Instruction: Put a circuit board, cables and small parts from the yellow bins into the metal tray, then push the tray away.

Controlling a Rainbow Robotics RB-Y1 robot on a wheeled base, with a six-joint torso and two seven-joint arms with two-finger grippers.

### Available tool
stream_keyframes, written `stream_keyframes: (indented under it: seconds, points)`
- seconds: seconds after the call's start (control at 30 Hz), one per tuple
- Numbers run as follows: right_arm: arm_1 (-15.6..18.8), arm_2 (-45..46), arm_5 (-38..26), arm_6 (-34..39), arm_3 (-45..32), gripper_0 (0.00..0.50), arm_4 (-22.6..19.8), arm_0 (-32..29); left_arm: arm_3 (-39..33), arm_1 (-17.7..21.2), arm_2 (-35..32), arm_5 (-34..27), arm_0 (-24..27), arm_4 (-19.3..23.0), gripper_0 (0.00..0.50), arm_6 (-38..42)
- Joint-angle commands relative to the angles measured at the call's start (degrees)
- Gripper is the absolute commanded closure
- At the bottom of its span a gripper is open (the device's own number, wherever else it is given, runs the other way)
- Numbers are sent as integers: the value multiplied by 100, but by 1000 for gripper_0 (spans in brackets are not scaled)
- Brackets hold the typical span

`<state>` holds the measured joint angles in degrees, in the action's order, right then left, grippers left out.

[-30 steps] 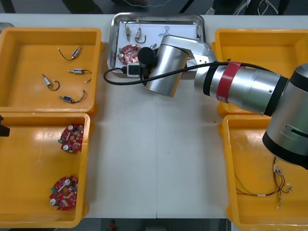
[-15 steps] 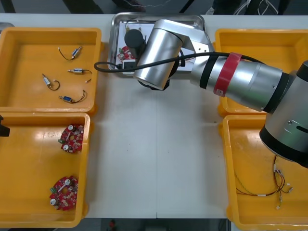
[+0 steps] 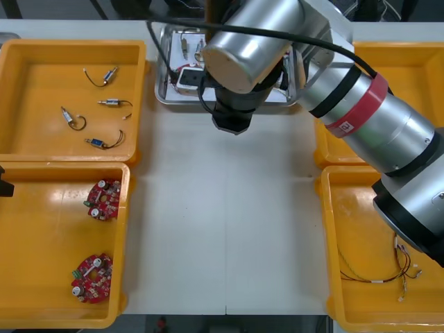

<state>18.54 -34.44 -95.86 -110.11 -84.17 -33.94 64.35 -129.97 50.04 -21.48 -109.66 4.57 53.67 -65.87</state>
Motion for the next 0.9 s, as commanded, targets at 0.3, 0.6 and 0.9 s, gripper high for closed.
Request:
stream_keyframes:
  seconds: [0.3,0.6,0.9]
  points:
    - [-70,1396,-1414,1194,-1225,0,537,-924,-160,234,-181,-34,-79,38,0,-488]
    - [273,2222,-1414,2081,-2244,0,748,-1777,-160,234,-181,-34,-79,38,0,-488]
    - [1196,2785,-1414,2741,-3228,0,317,-2946,-160,234,-181,-34,-79,38,0,-488]
